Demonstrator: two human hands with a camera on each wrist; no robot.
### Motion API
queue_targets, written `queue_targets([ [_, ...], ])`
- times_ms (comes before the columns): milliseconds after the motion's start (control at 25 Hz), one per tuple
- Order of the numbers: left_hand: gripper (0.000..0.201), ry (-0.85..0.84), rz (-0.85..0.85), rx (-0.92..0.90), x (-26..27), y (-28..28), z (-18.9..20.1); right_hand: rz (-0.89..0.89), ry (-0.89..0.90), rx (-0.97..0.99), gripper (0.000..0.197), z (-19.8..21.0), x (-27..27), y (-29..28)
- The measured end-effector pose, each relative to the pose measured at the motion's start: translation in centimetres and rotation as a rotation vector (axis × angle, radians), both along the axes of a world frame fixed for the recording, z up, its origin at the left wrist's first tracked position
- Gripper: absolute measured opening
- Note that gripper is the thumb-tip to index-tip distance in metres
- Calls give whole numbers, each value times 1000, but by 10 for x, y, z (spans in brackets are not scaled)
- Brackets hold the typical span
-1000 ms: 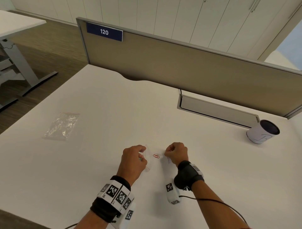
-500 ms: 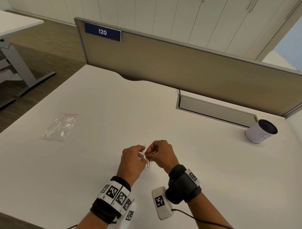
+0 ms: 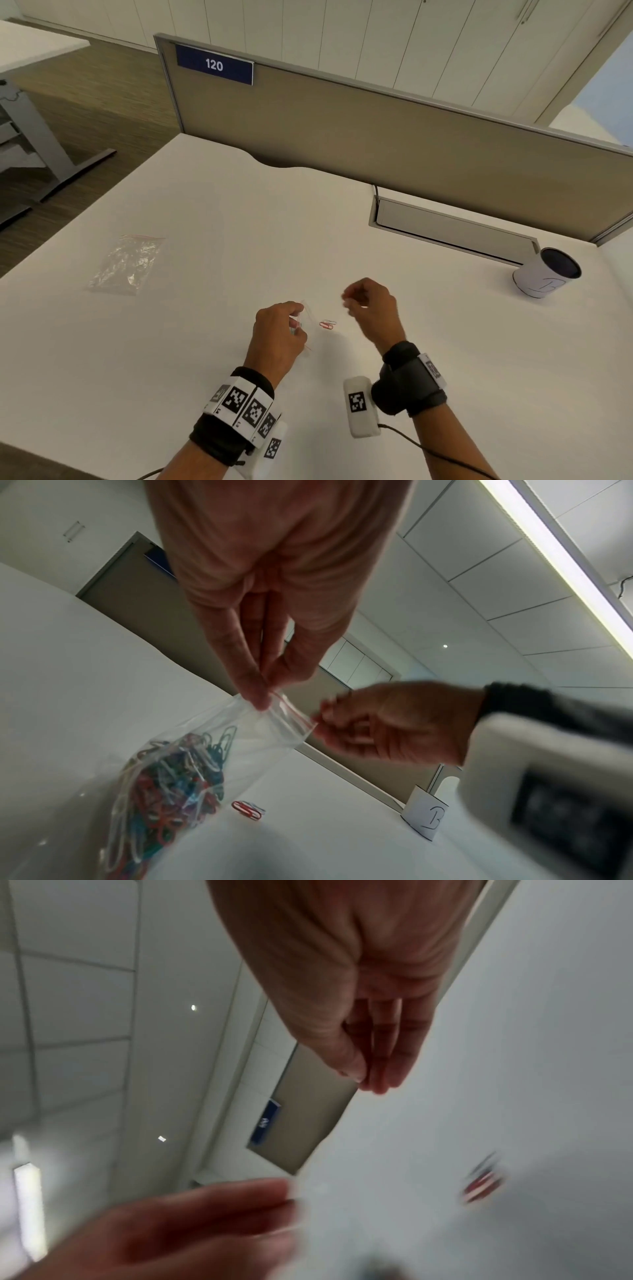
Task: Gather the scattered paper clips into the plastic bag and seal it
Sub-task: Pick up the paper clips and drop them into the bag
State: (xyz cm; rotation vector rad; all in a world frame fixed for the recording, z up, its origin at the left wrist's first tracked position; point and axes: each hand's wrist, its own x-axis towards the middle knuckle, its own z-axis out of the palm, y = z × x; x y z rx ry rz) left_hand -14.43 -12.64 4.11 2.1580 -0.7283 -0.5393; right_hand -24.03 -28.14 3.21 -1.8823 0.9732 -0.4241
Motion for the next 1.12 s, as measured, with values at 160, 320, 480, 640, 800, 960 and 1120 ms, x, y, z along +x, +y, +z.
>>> queue_targets([
  [160,42,-8,1,-2,2,4,-1,101,486,-164,23,-54,-25,-17],
  [320,41,-1,8,-5,4,6,1,173,465,-220,37,-72,-13,3],
  [480,39,-13,5,0,5,10,4,121,375,-257,28,-80,10,17],
  [640,40,-17,-2,6,4,12,6,88,353,-237,6,-84,19,15],
  [800,40,-18,-5,5,4,13,7,205,501,-337,14,-86,23,18],
  [960,39,-23,-5,3,5,13,6,288,529,-322,14,-78,20,18],
  [1120,39,-21,-6,-2,4,14,4,82,254,-64,6,-41,11,17],
])
